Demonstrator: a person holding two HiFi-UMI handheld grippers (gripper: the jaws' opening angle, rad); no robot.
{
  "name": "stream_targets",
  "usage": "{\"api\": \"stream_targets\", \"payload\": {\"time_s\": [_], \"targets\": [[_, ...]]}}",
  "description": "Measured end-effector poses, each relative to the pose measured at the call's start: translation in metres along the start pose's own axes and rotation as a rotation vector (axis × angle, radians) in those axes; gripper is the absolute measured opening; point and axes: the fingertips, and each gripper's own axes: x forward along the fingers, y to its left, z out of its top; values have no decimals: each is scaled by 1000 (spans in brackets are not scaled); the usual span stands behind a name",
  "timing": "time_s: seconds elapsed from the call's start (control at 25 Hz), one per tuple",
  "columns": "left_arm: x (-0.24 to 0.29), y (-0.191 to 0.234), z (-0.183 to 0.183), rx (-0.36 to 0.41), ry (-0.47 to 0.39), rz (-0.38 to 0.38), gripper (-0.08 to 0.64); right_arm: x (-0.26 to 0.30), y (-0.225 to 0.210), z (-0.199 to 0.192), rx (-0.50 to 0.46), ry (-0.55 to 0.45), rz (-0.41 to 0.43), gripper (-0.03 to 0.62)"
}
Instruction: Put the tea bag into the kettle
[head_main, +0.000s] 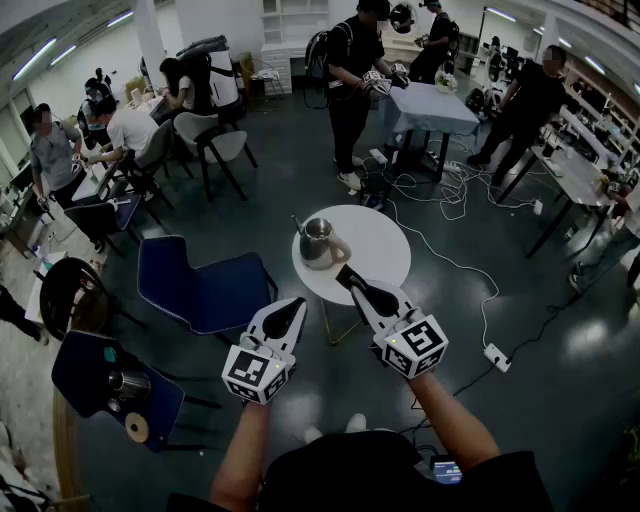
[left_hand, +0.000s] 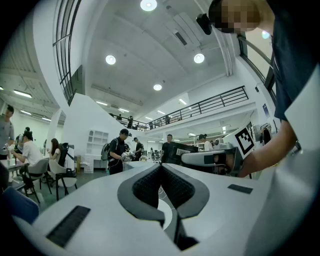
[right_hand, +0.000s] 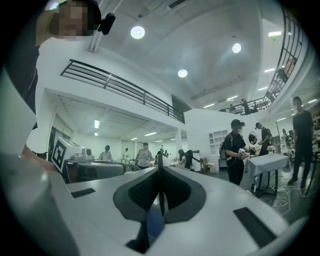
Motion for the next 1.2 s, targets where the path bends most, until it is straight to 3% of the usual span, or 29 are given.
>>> {"api": "stream_targets", "payload": {"time_s": [0.84, 1.2], "targets": [[56, -34, -17, -98, 3, 7, 16, -46, -63, -8, 69, -20, -13, 25], [78, -37, -24, -94, 16, 44, 16, -50, -88, -12, 78, -19, 5, 25]]}}
